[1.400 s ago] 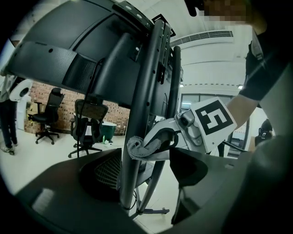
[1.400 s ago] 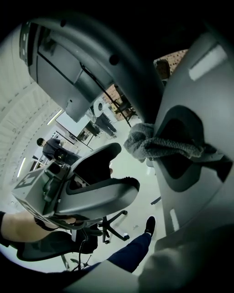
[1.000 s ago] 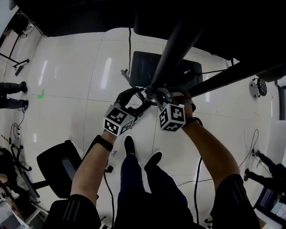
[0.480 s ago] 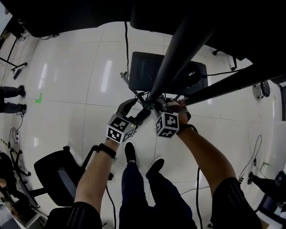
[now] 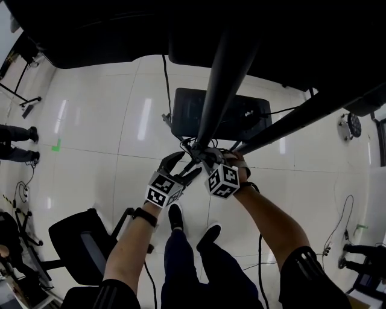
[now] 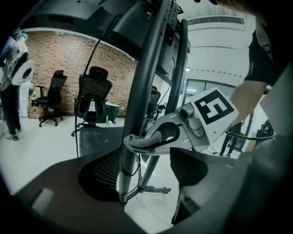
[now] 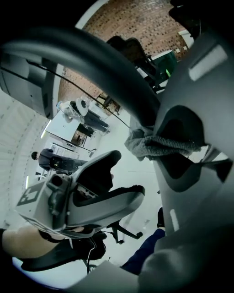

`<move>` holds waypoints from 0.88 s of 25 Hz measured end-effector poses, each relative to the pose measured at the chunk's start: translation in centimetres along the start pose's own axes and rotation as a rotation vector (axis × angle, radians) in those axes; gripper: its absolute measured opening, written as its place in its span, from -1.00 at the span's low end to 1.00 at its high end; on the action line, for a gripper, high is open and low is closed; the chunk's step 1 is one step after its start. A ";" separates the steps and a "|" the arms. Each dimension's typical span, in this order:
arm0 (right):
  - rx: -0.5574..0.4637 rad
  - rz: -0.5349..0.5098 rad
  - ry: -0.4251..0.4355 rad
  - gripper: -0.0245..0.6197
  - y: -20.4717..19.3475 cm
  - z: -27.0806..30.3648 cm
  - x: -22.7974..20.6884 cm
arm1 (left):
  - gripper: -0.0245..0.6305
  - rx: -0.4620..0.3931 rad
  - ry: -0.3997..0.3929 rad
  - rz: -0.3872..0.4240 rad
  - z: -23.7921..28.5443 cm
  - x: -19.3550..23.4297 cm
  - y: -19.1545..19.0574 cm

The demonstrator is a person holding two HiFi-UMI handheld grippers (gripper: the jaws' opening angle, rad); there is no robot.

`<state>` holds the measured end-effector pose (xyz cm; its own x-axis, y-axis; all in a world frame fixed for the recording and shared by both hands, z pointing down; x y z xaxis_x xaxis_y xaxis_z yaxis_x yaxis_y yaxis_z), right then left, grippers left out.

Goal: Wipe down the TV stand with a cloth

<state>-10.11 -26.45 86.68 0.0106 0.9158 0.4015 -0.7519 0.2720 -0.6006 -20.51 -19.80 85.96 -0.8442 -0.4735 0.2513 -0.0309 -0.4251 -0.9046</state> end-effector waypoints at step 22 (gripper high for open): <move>-0.379 0.124 -0.347 -0.86 14.9 -36.5 -9.4 | 0.16 -0.298 -0.038 0.170 -11.5 -19.6 26.5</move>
<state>2.71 -20.21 48.70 -0.3307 0.8138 0.4779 -0.4415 0.3142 -0.8404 -10.91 -12.89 53.12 -0.8303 -0.5489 0.0959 -0.0511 -0.0964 -0.9940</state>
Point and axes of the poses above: the fingertips, and each gripper's own axes: z forward along the fingers, x to its left, y out of its top, the point moved 9 cm from there along -z, backward along the fingers, and after that the axes turned 3 degrees about -x, right-handed, at the moved point
